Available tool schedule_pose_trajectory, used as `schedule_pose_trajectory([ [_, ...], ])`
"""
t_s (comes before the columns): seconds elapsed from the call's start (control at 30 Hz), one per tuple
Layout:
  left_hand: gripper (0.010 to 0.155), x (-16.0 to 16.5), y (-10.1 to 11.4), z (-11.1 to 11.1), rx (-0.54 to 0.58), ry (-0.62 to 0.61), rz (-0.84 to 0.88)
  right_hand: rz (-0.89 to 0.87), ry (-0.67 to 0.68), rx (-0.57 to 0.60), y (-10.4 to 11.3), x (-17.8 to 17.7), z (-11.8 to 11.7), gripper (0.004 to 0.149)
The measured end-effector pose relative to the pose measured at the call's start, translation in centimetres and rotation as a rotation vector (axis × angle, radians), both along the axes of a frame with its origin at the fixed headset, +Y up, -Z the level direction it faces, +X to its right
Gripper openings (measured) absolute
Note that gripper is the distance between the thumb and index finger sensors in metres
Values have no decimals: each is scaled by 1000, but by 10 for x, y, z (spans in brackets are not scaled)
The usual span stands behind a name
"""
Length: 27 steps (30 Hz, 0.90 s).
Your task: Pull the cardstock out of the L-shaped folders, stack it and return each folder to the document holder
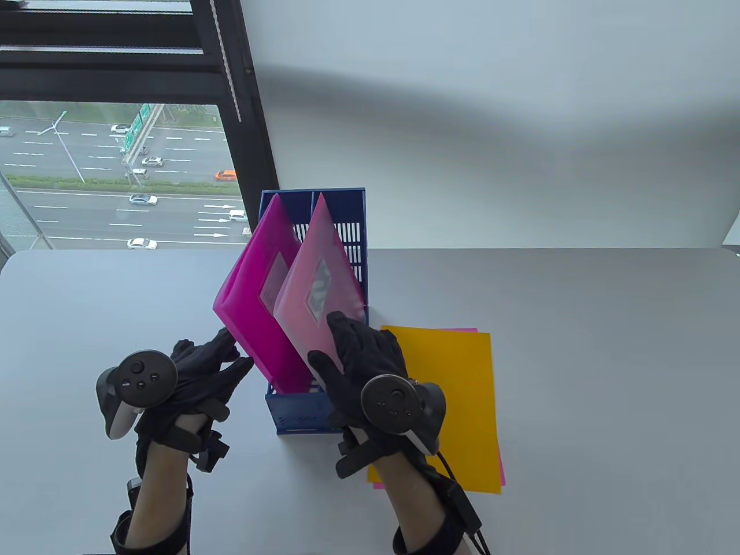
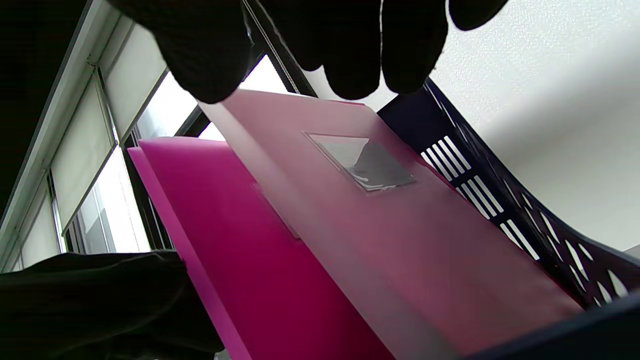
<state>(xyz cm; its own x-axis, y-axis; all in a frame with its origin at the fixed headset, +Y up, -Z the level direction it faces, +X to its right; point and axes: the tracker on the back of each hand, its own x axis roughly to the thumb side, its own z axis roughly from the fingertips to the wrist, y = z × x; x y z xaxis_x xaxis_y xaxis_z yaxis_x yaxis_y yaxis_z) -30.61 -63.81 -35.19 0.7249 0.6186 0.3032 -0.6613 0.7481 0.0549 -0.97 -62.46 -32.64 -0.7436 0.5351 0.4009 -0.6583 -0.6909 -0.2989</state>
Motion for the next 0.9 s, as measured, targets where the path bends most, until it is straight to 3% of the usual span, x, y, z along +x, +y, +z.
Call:
schedule_pose_trajectory([
  [0.13,80,4,-2,-1,-19,-41,-22,114,-91,7,-11,-18,-4,79],
  [0.3,80,7,-5,-3,-15,-43,-32,230,-181,-33,-20,-32,-14,82],
  [0.37,79,8,-7,-4,-10,-42,-27,235,-182,-63,-22,-35,-15,77],
  [0.7,79,7,-5,-2,-5,-42,-18,292,-245,74,-15,-18,-7,47],
  [0.9,79,6,-6,-3,5,-43,-20,248,-265,142,-10,-7,-6,45],
])
